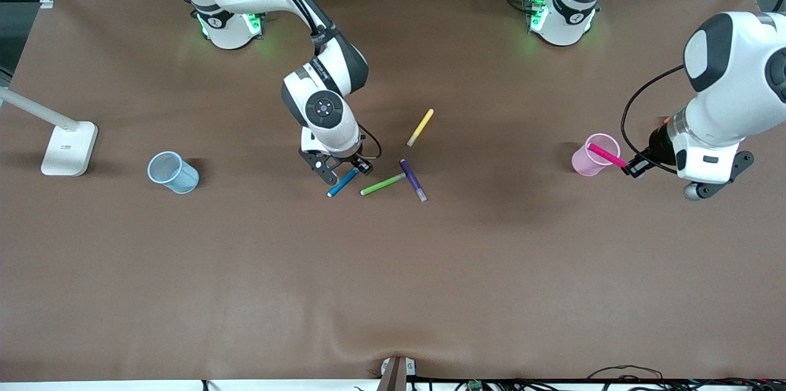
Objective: Place pink and blue markers in matching cups
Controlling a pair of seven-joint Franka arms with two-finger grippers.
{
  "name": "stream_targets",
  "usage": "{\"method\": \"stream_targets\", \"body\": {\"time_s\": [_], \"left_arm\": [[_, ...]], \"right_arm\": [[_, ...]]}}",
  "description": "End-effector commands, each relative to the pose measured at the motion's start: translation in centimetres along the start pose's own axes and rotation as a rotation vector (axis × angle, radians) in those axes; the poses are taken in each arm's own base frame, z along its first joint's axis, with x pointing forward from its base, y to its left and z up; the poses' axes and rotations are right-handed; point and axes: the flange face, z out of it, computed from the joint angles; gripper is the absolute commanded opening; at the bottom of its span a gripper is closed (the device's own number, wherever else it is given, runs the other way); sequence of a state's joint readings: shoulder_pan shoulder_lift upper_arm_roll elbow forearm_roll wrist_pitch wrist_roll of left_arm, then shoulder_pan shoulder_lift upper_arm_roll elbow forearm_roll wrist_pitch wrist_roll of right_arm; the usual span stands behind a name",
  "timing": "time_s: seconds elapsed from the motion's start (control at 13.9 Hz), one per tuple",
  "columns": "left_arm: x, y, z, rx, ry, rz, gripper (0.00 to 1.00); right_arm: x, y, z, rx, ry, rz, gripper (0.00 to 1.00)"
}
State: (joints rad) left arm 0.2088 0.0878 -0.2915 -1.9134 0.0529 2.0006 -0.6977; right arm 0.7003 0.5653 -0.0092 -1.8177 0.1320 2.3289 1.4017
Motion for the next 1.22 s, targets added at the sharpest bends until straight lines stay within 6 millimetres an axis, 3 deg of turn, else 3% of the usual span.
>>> {"method": "stream_targets", "body": {"time_s": [0.0, 0.22, 0.36, 0.43, 0.57, 0.79, 1.01, 1.15], "left_arm": [[-0.9, -3.1, 1.0, -0.015, 0.075, 0.006, 0.0], [-2.1, -4.6, 2.7, -0.045, 0.14, 0.031, 0.0], [-1.8, -6.9, 4.0, -0.057, 0.177, 0.037, 0.0], [-2.0, -7.2, 4.4, -0.061, 0.188, 0.051, 0.0], [-2.9, -7.8, 6.0, -0.067, 0.201, 0.061, 0.0], [-3.7, -9.5, 8.6, -0.085, 0.238, 0.08, 0.0], [-4.3, -11.0, 10.5, -0.085, 0.254, 0.13, 0.0], [-4.4, -11.8, 10.9, -0.078, 0.25, 0.121, 0.0]], "right_arm": [[-0.6, -0.4, 1.4, 0.006, 0.031, 0.0, 0.58], [-1.2, -0.5, 2.7, 0.008, 0.033, -0.01, 0.57], [-1.4, -0.5, 3.6, 0.008, 0.036, -0.009, 0.53], [-1.4, -0.4, 4.1, 0.002, 0.038, -0.008, 0.48], [-1.5, -0.4, 4.2, 0.0, 0.04, -0.014, 0.32], [-1.3, -0.4, 4.2, 0.0, 0.041, -0.009, 0.0], [-0.8, -0.4, 3.2, 0.001, 0.038, -0.001, 0.0], [0.7, -0.3, 1.1, -0.026, 0.032, 0.024, 0.0]]}}
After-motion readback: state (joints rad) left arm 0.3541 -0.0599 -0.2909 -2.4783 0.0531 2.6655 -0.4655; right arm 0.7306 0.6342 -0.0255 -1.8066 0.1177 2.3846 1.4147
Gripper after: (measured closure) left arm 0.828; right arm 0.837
